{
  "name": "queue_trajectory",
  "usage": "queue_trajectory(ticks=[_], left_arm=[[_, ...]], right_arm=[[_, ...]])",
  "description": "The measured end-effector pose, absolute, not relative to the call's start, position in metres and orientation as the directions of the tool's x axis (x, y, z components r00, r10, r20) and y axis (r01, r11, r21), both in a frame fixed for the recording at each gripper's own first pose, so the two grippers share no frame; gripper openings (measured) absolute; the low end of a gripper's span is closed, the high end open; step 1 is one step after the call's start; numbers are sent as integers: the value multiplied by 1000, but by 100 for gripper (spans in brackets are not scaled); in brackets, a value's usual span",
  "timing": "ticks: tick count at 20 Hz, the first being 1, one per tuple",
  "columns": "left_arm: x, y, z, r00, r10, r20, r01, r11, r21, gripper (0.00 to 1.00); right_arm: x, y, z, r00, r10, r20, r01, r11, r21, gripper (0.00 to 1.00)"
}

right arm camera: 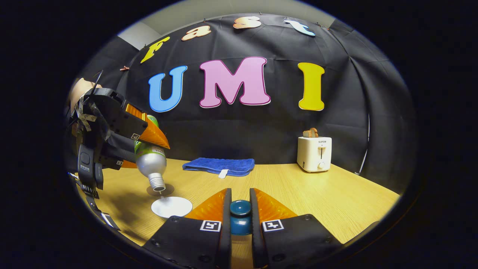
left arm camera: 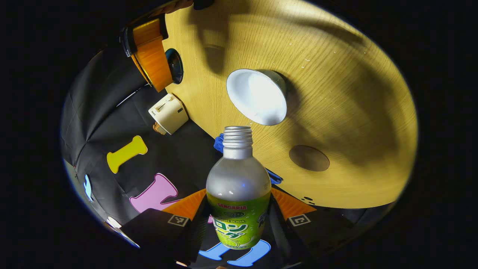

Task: Open the teacup lid with one hand, grasp the water bottle and pour water into the teacup with the other hand; after pouring, place the water bottle on the coaster and then close the teacup lid.

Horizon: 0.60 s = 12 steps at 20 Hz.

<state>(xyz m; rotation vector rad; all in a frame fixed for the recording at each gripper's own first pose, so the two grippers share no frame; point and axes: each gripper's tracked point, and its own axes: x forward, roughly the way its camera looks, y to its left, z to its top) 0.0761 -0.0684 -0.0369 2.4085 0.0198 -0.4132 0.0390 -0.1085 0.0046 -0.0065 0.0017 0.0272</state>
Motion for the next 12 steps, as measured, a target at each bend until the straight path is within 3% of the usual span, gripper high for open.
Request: queue_trajectory(ticks=[3,5,7,12], left_arm=[[80,-66,-35,950,-110,-294,117,-744,657,81],[80,-59,-45,934,-133,-332,167,-658,734,82],[73,-55,-58,912,-183,-367,245,-473,846,81],[57,-44,-61,927,-296,-232,268,87,960,81]], right_arm=[[39,-109,5,1000,27,-2,-27,1000,-6,25],[40,-109,5,1000,27,-3,-27,1000,-6,25],[39,-109,4,1000,27,-3,-27,1000,-6,25],[38,-108,4,1000,30,-4,-30,1000,-6,25]])
